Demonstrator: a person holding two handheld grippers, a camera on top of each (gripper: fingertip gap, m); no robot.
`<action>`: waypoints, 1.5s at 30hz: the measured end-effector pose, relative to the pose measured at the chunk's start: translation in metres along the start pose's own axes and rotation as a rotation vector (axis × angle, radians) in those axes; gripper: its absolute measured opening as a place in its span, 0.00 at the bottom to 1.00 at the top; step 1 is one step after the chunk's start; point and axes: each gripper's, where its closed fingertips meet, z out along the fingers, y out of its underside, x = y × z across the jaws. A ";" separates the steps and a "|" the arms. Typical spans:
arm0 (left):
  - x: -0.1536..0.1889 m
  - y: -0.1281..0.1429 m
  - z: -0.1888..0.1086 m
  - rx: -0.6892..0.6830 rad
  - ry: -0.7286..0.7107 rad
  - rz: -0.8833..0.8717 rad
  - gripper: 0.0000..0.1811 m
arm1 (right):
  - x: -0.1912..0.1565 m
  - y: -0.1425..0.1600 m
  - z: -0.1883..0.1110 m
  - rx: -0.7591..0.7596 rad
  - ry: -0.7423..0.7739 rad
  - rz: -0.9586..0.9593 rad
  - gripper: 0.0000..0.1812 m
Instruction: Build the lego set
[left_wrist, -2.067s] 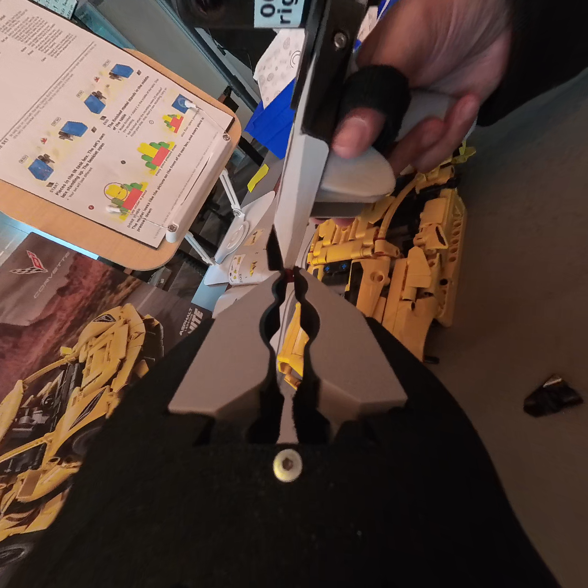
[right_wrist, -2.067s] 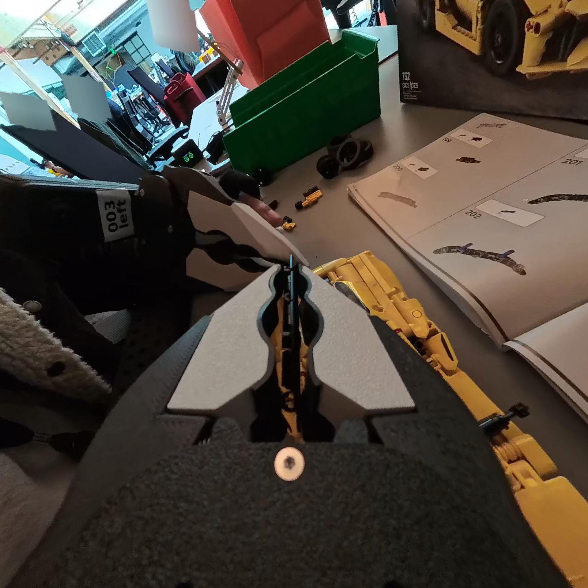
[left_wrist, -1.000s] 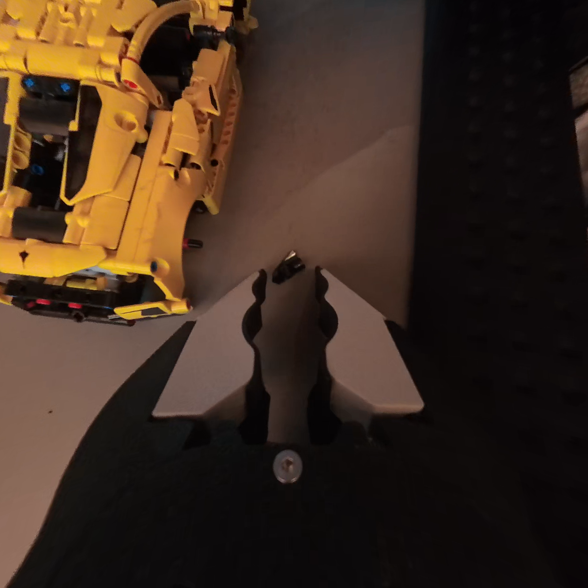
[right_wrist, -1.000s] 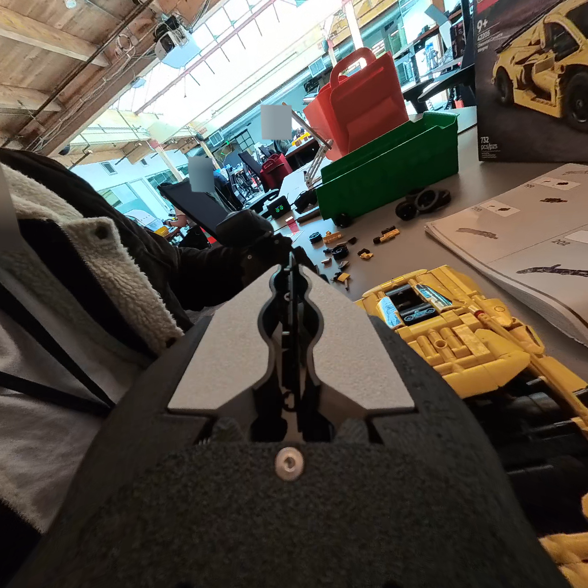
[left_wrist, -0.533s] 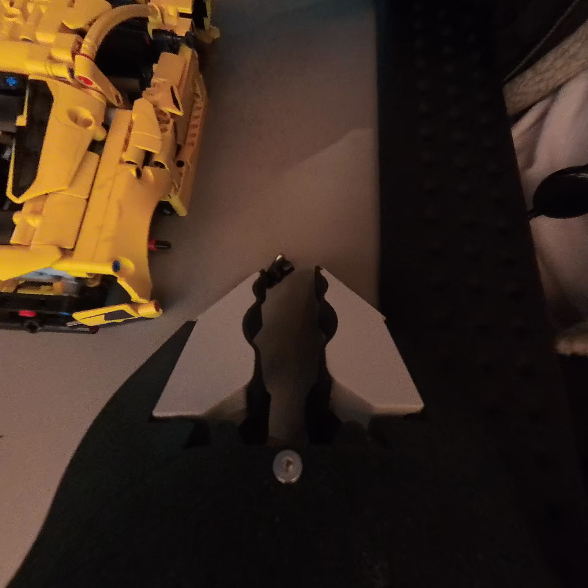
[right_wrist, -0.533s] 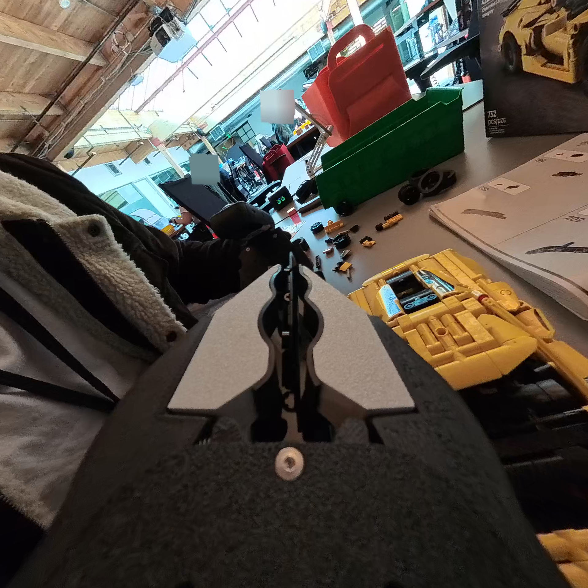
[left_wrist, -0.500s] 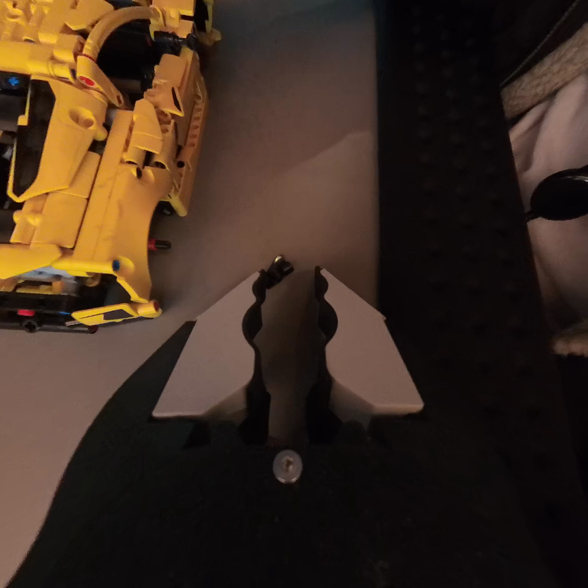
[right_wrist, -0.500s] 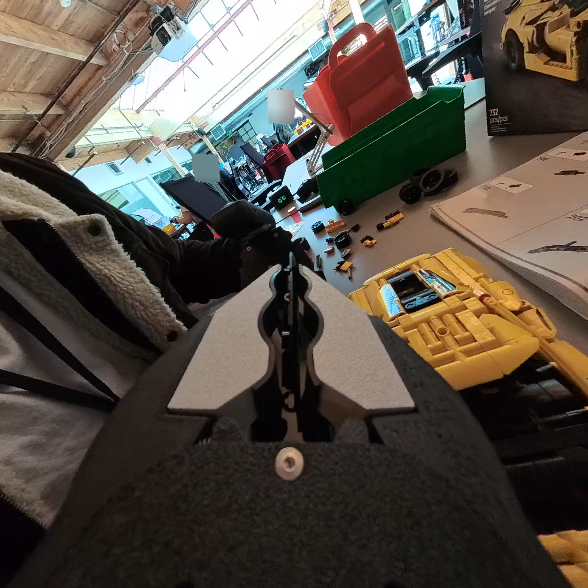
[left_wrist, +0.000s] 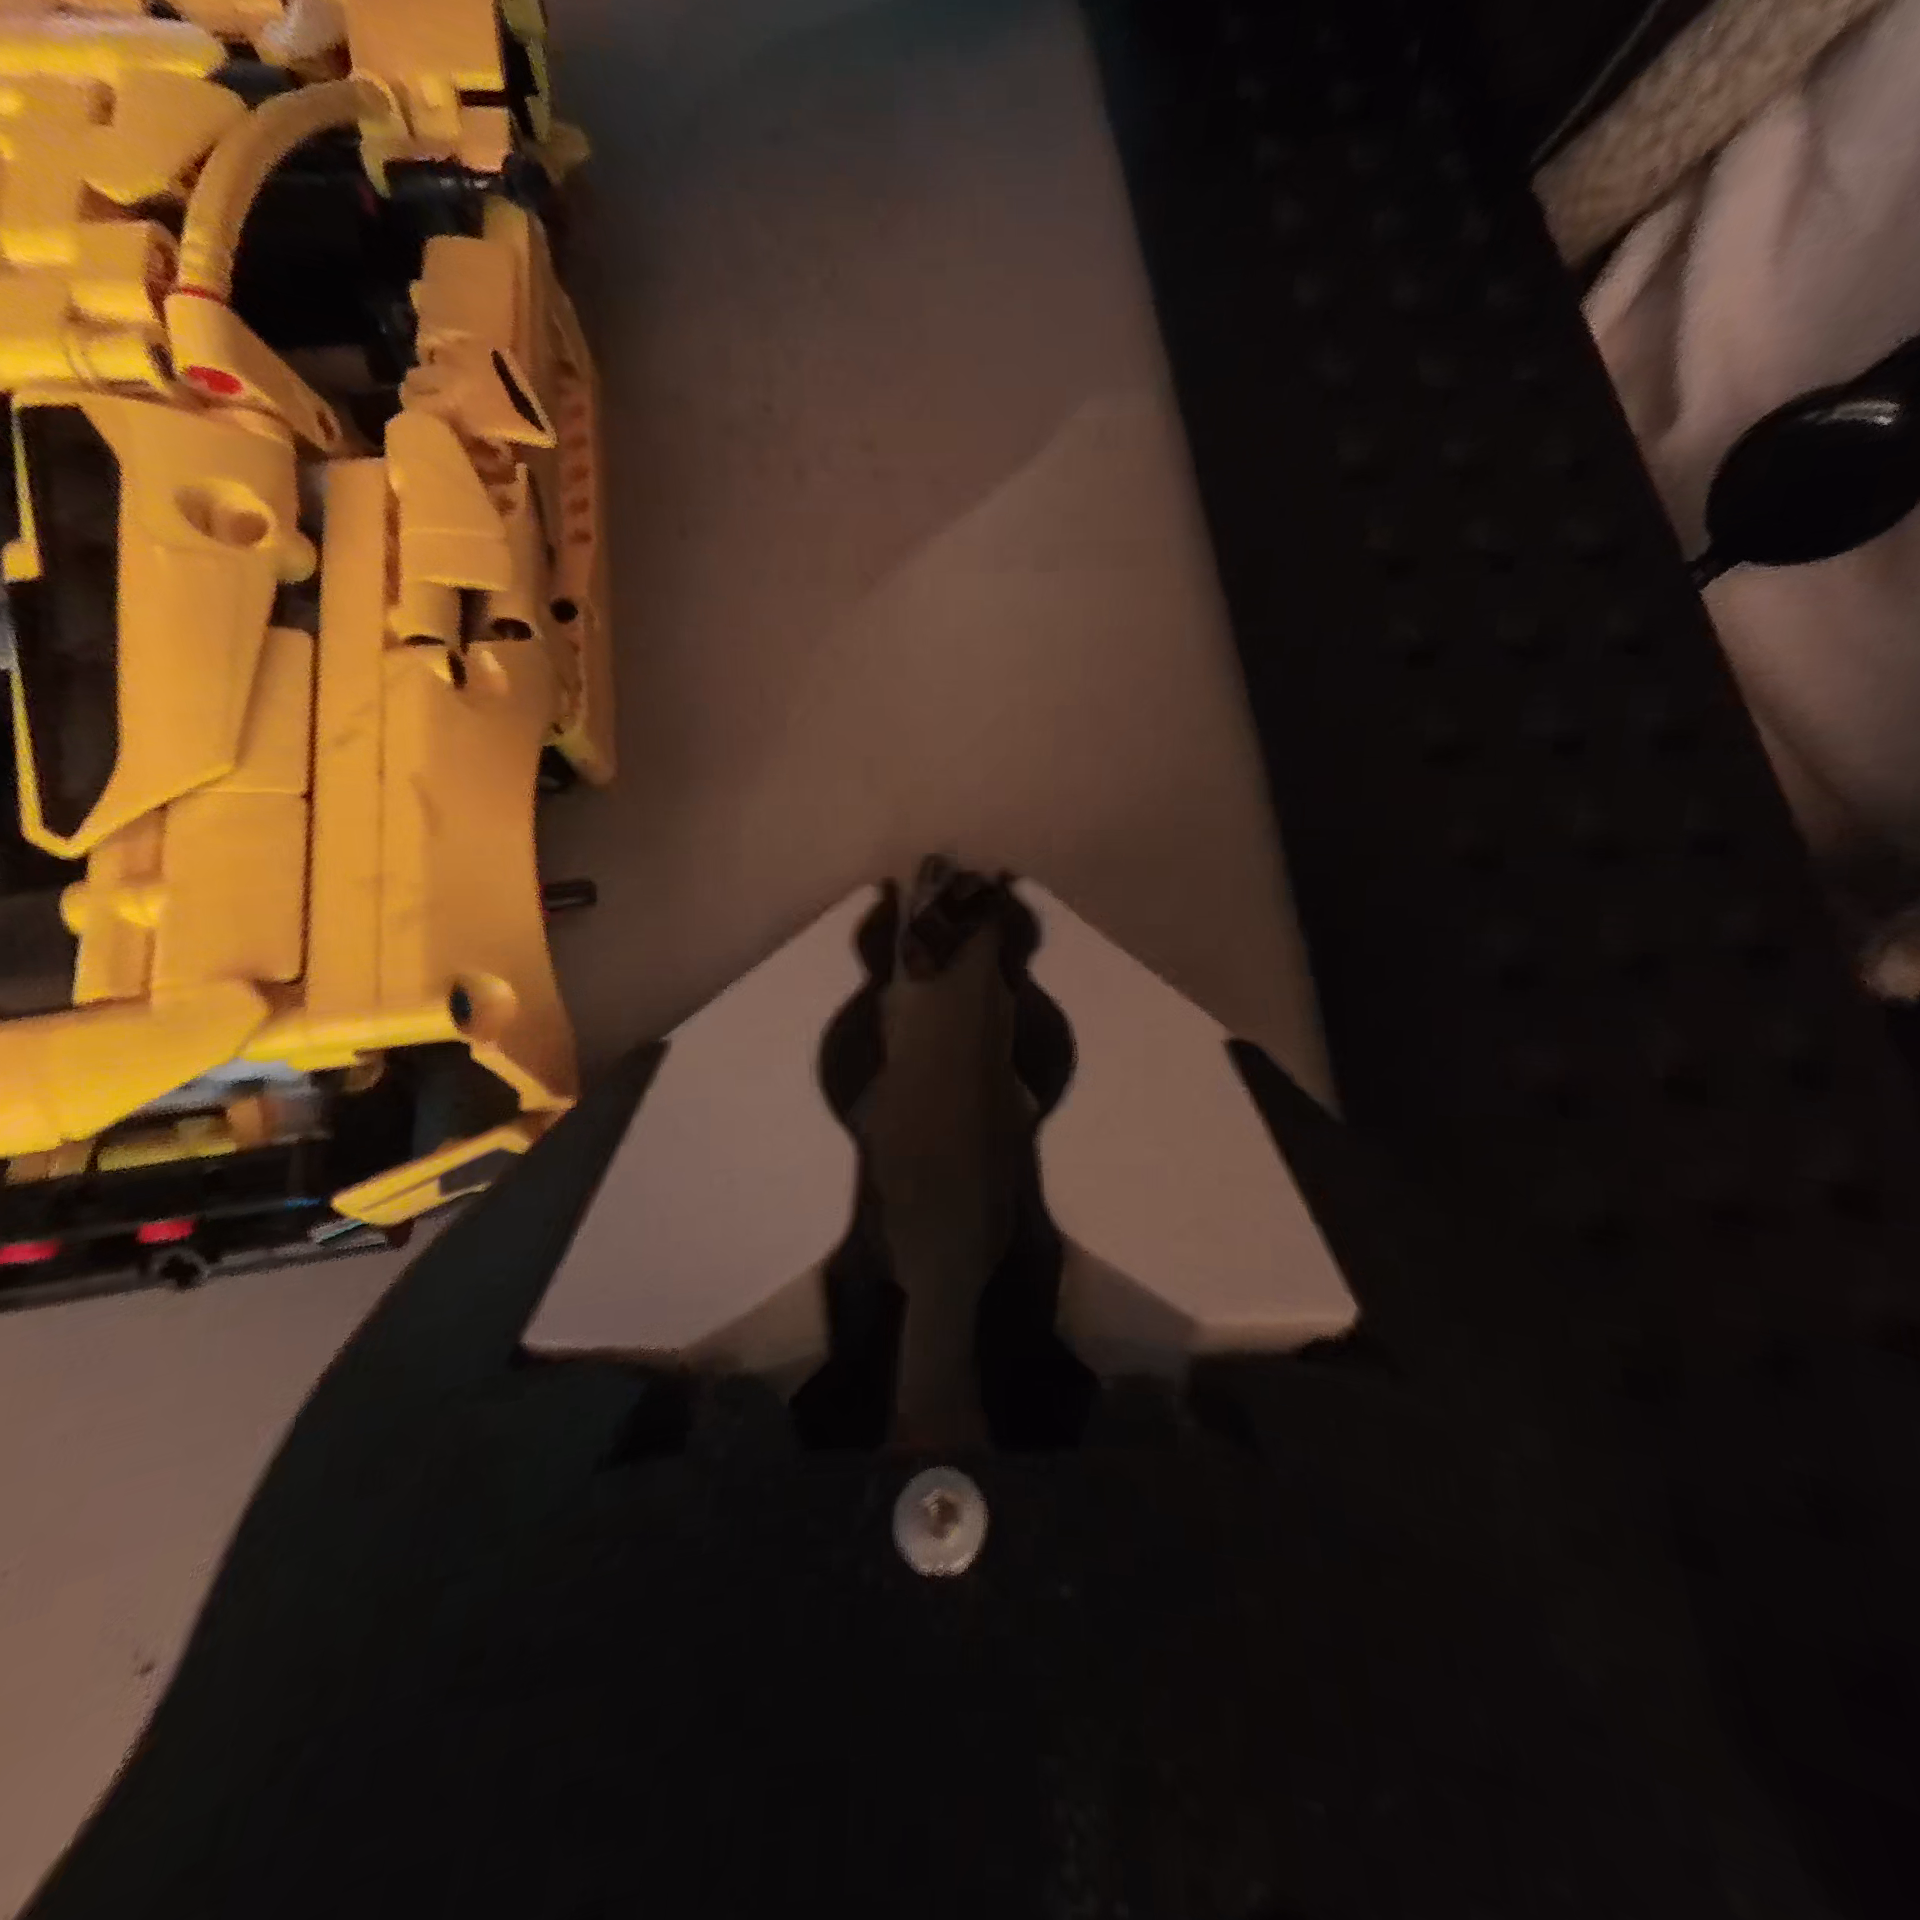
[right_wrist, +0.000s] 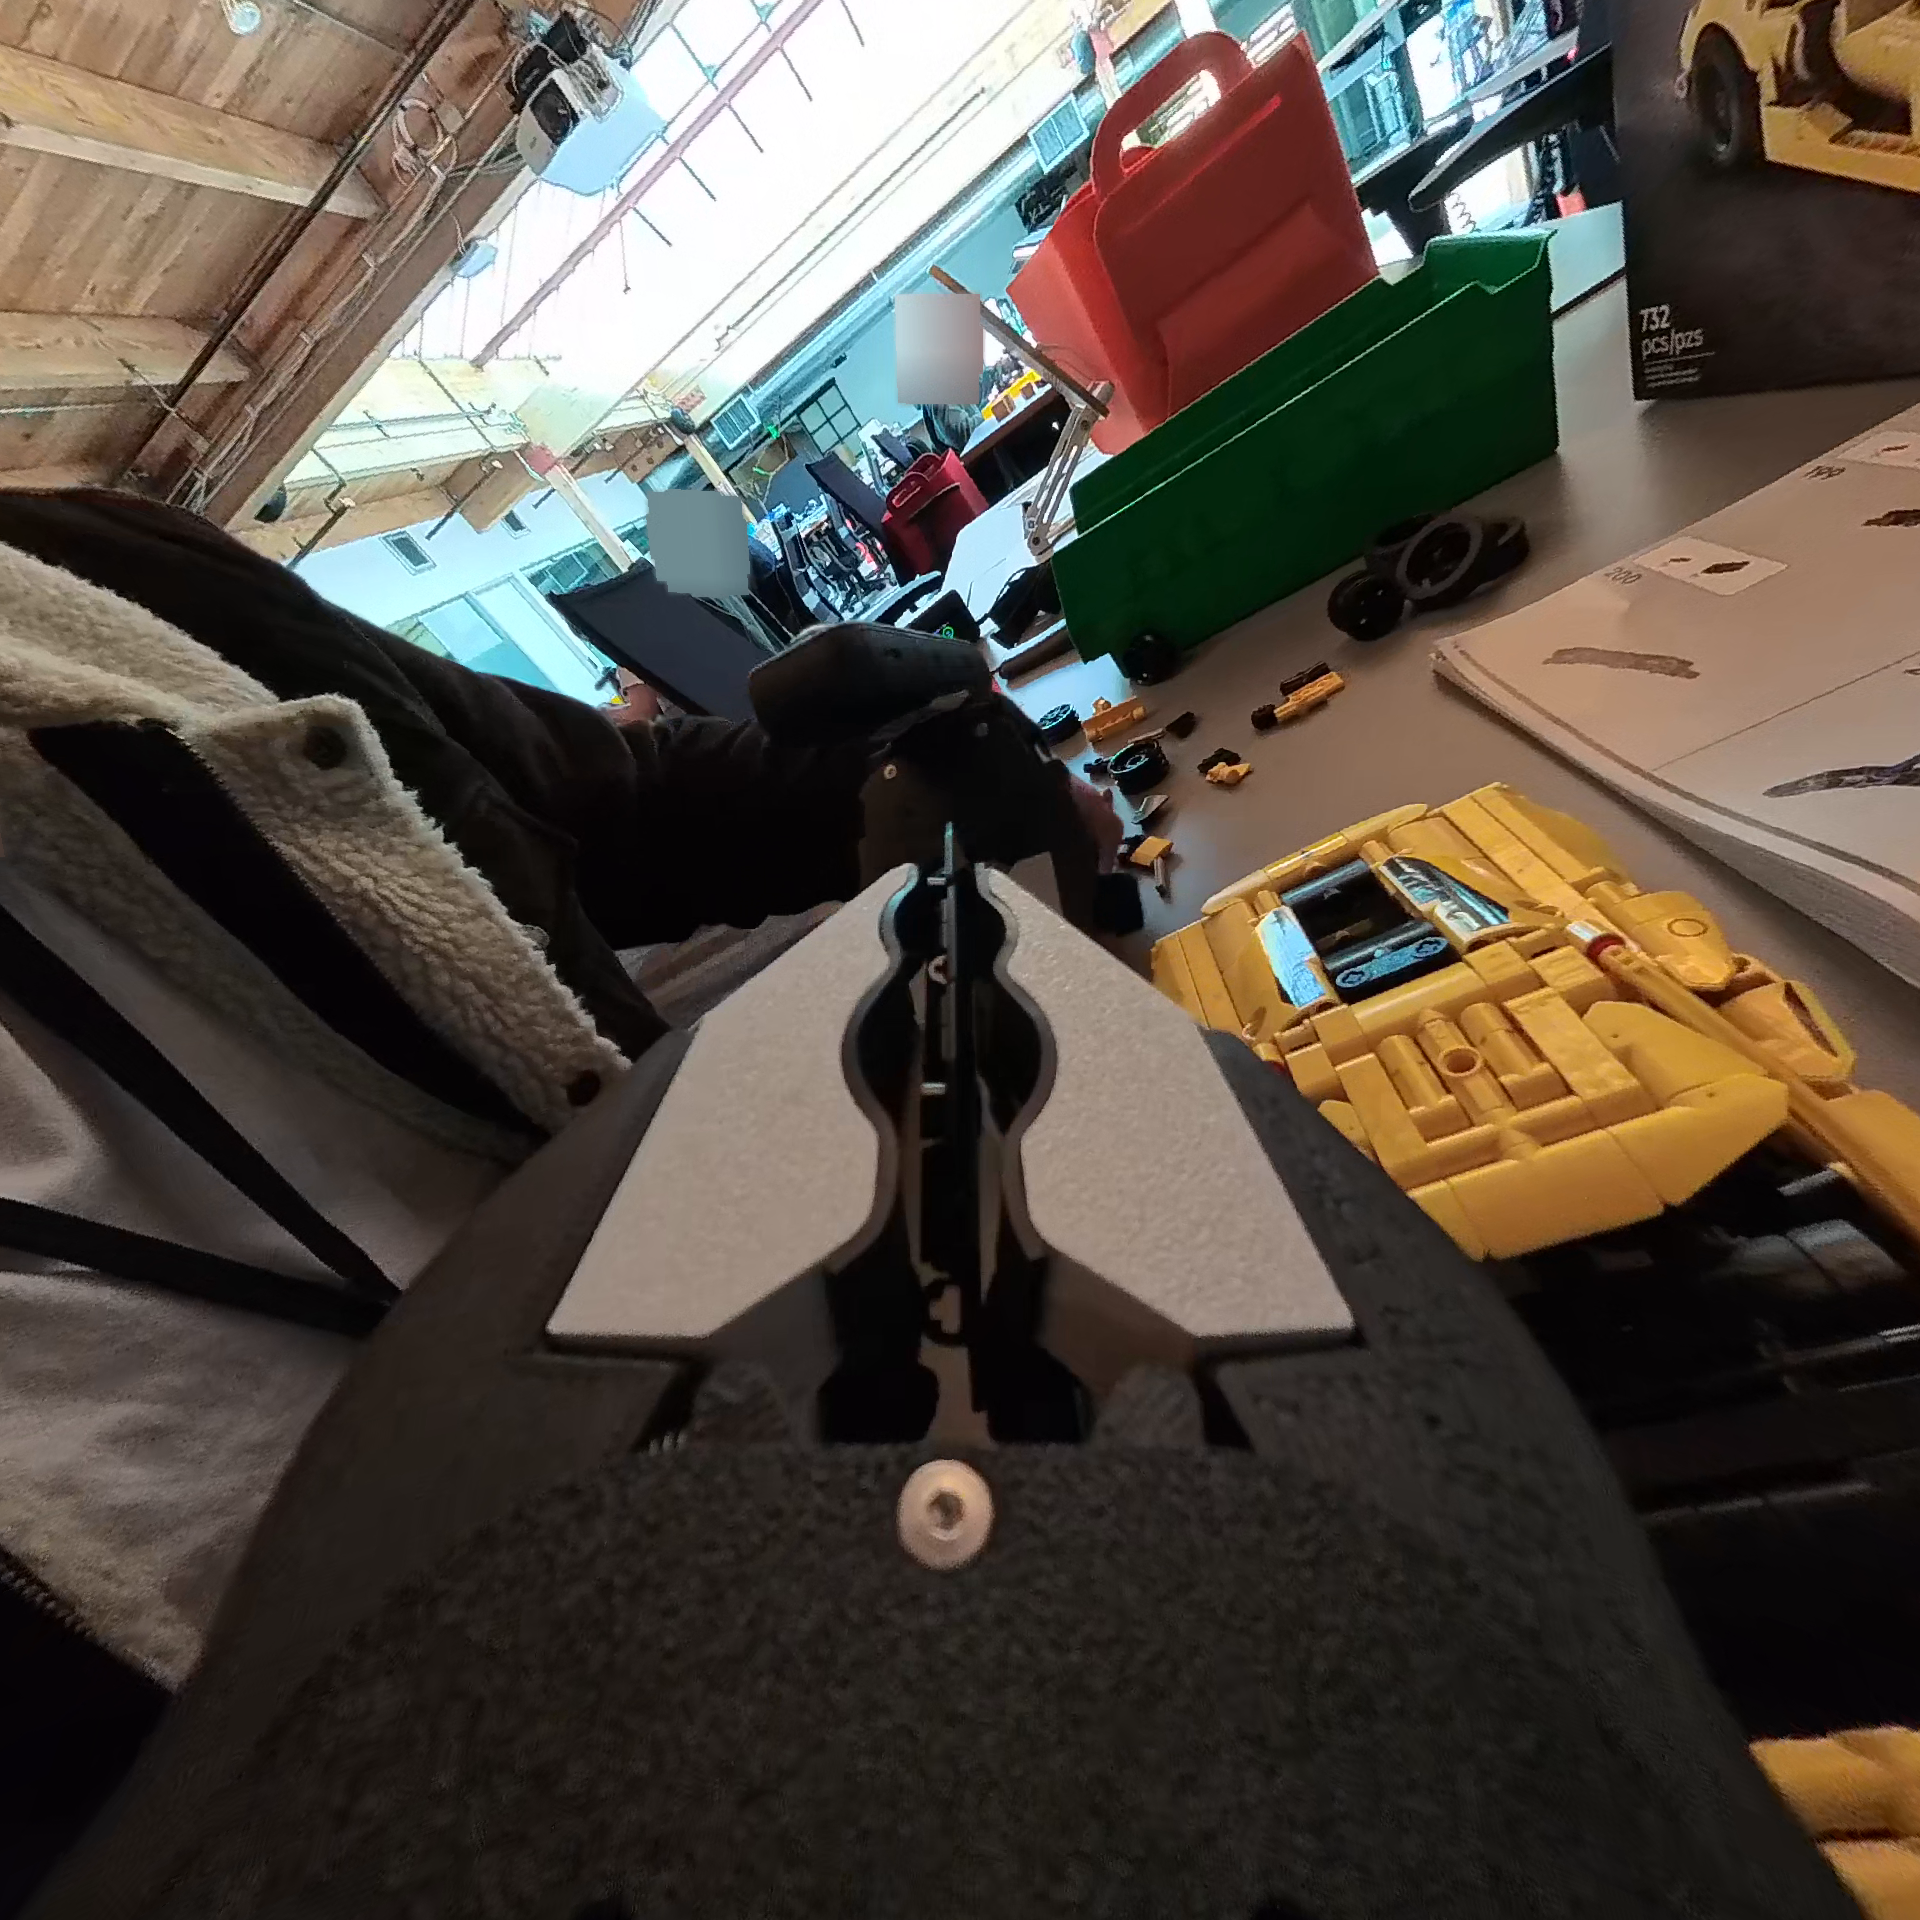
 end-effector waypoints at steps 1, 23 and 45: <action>0.000 0.000 0.000 -0.008 0.005 0.011 0.08 | 0.001 0.000 -0.001 0.002 -0.001 0.002 0.03; -0.015 0.001 -0.006 -0.068 -0.437 -0.409 0.08 | 0.006 0.022 0.018 -0.112 0.060 -0.007 0.04; -0.006 -0.001 0.002 0.012 -0.326 -0.146 0.08 | 0.005 0.027 0.016 -0.130 0.038 0.015 0.04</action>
